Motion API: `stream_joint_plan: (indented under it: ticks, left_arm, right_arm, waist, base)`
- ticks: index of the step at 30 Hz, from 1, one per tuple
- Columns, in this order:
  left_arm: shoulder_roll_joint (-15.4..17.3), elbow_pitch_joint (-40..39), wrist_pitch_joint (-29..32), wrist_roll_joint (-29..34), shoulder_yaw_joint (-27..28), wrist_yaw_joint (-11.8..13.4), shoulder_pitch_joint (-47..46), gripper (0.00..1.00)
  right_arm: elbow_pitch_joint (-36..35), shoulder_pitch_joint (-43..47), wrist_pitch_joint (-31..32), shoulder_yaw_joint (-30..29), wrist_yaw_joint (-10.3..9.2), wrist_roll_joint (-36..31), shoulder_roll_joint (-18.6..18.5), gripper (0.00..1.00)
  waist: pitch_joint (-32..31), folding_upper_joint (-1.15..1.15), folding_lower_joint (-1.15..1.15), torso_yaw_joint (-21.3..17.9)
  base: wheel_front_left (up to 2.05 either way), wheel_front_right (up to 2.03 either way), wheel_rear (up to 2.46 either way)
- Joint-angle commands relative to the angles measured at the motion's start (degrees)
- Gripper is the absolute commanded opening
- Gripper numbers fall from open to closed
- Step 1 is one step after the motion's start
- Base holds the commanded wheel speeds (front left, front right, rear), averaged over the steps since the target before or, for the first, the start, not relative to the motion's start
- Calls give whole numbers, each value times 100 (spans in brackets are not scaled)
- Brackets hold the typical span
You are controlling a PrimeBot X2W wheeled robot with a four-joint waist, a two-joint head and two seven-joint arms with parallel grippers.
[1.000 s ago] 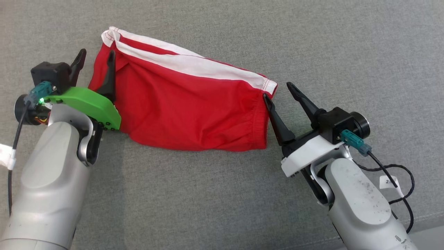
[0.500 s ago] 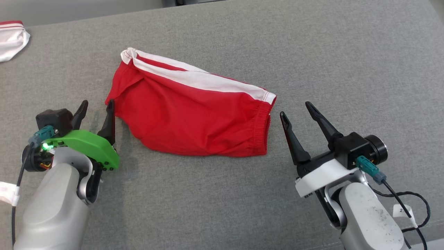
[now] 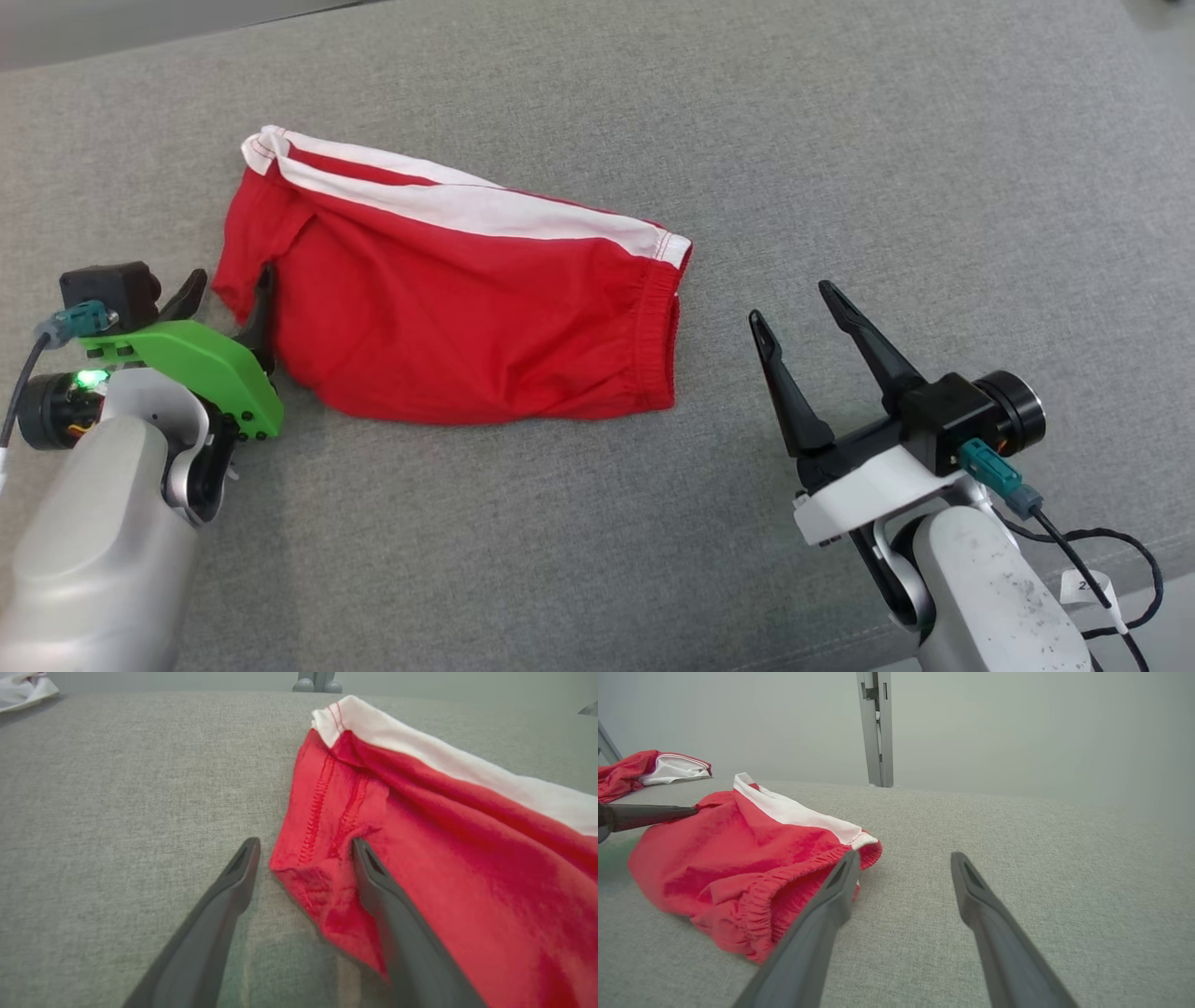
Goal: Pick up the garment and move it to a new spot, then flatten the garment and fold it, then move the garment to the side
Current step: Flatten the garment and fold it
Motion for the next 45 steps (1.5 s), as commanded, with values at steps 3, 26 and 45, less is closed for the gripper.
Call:
stream_joint_plan:
  ticks: [3, 26, 45]
  left_arm:
    - [47, 88, 167, -117, -34, -21, -127, 100]
    - [75, -1097, -433, -794, -336, -44, 718, 0]
    - [-357, -2010, -1148, -1295, 7, 464, 2794, 100]
  right_arm:
    - [-55, -8, -26, -17, -6, 44, -18, 100]
    - [73, 148, -27, -177, -6, 37, -19, 100]
    - [556, 544, 34, -316, -6, 105, -20, 100]
  waist:
    - [165, 0, 0, -139]
    - [-406, 0, 0, 299]
    - [-1152, 0, 0, 908]
  base:
    - [0, 0, 0]
    - [0, 0, 0]
    - [0, 0, 0]
